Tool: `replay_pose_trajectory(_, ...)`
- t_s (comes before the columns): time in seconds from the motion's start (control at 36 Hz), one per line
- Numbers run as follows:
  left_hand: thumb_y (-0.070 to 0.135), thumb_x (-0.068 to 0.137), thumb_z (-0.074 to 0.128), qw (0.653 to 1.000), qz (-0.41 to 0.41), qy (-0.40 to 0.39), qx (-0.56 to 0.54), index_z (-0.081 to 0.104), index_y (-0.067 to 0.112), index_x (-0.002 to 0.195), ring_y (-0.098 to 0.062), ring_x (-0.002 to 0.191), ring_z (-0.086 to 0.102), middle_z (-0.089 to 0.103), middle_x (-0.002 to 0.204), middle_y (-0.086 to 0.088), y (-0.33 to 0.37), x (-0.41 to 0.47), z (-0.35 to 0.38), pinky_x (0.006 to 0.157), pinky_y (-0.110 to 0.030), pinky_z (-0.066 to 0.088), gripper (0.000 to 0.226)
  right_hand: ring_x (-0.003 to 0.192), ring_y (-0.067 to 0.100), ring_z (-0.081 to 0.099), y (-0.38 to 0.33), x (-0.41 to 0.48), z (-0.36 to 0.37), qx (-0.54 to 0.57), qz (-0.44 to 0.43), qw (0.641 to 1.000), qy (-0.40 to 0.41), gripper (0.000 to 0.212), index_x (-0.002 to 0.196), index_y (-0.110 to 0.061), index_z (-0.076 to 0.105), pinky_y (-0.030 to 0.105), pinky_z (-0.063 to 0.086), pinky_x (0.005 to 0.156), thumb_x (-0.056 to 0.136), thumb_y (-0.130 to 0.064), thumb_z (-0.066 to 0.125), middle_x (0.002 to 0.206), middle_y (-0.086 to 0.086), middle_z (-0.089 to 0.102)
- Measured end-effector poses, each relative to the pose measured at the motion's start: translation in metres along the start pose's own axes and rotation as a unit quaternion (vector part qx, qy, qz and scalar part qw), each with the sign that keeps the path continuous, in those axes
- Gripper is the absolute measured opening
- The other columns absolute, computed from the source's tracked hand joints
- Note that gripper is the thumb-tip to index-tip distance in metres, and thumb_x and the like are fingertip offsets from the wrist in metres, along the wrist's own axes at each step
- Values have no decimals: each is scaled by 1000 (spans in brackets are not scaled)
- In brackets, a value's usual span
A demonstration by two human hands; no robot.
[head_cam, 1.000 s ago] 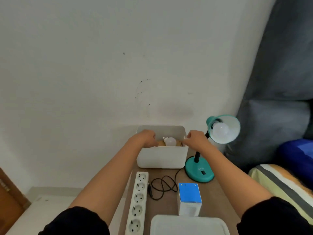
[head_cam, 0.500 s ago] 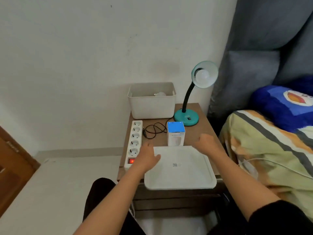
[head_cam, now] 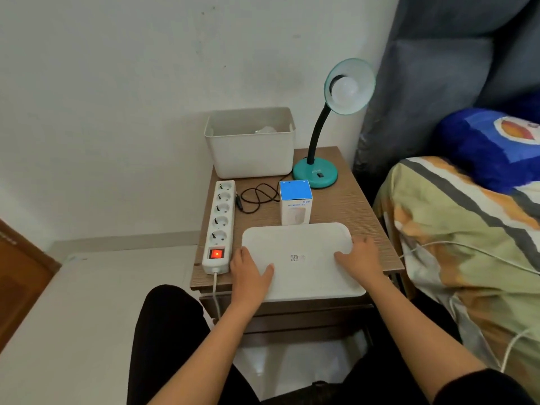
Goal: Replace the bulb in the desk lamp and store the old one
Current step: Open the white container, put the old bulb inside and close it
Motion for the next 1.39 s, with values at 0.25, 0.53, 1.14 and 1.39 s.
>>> replay_pose_trajectory(0.25, 20, 76, 73, 995, 36, 9, -93, 41, 5, 132, -19, 129, 35, 36, 142, -6, -7, -9, -7, 102, -19, 24, 65, 125, 32, 38, 24, -6, -2, 140, -6, 989, 42, 62, 132, -3, 47, 42, 37, 103, 76, -14, 73, 130, 18, 44)
replay_pose_trajectory(0.53, 9, 80, 69, 984, 62, 31, -165, 27, 9, 143, -17, 138, 25, 25, 151, -3, 6, -27, -21, 105, -17, 17, 76, 109, 33, 55, 27, -33, -12, 196, -47, 973, 113, 64, 128, -3, 51, 44, 48, 97, 69, -7, 75, 120, 17, 52)
replay_pose_trajectory(1.14, 13, 73, 76, 964, 110, 110, -215, 35, 10, 140, -25, 128, 42, 40, 141, -8, 78, 97, -163, 108, -43, 36, 78, 125, 31, 37, -174, 40, -101, 157, -164, 967, 116, 69, 140, -3, 35, 35, 32, 108, 80, -12, 68, 132, 16, 35)
replay_pose_trajectory(1.39, 10, 76, 73, 973, 91, 104, -186, 36, 6, 139, -25, 128, 39, 38, 142, -10, 91, 197, -182, 108, -36, 34, 73, 130, 33, 34, -238, 130, -81, 135, -151, 977, 63, 70, 141, -3, 33, 34, 30, 108, 82, -15, 67, 138, 18, 32)
Point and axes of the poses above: each hand's wrist, its own x-axis towards the middle knuckle, its own z-axis out of the palm, y = z × x, the point moved 5 cm from there along x, towards the middle knuckle
